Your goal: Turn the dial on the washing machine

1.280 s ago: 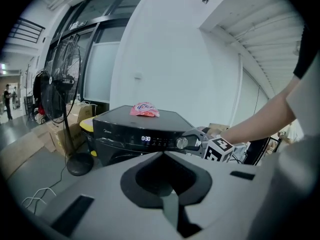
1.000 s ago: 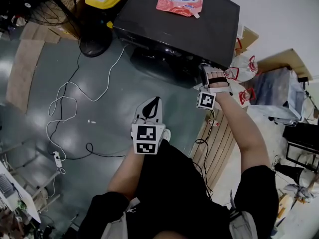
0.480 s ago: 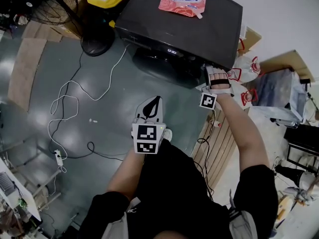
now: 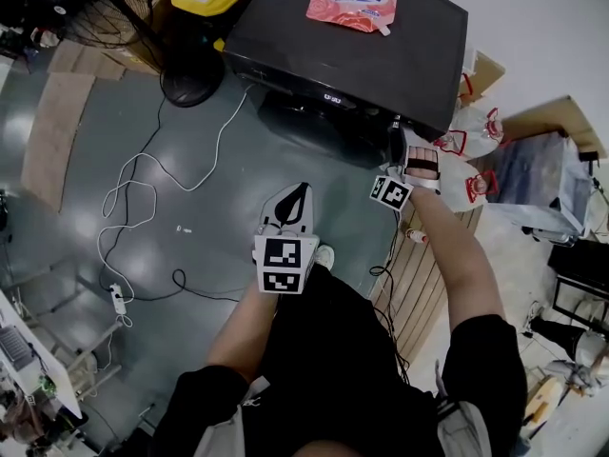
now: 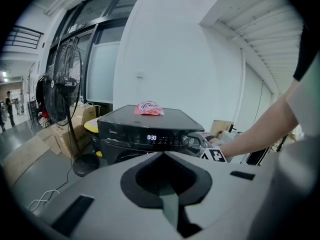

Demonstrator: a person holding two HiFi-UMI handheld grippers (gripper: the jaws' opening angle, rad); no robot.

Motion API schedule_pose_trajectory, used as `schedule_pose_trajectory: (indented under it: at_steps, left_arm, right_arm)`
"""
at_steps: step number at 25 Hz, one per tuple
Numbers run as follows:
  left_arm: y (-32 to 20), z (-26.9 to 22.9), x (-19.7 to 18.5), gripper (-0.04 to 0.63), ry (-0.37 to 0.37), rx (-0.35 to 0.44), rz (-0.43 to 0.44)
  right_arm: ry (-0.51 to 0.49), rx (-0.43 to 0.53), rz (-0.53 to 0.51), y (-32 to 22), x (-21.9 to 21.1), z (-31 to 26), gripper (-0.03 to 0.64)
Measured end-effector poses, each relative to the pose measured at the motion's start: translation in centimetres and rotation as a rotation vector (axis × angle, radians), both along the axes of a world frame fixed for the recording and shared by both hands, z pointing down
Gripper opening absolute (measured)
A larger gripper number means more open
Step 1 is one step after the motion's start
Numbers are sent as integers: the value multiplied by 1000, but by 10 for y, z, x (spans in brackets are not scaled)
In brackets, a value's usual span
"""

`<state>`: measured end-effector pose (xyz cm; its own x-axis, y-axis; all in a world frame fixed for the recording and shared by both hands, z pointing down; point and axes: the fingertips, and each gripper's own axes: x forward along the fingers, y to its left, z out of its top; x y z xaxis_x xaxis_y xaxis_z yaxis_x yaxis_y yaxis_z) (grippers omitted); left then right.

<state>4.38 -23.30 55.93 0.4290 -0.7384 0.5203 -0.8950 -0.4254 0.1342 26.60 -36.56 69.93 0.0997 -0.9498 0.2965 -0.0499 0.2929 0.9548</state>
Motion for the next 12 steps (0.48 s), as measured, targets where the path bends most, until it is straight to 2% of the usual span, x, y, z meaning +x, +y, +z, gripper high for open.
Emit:
schedule_pose_trajectory:
  at_steps: [4, 12]
  left_arm:
    - [0, 1, -2, 9, -6, 0, 2]
    - [0, 2, -6, 9, -10, -8, 0]
  right_arm:
    - [-133, 37, 111, -2, 0, -2, 275]
    - [-209, 57, 171, -3, 1, -4, 273]
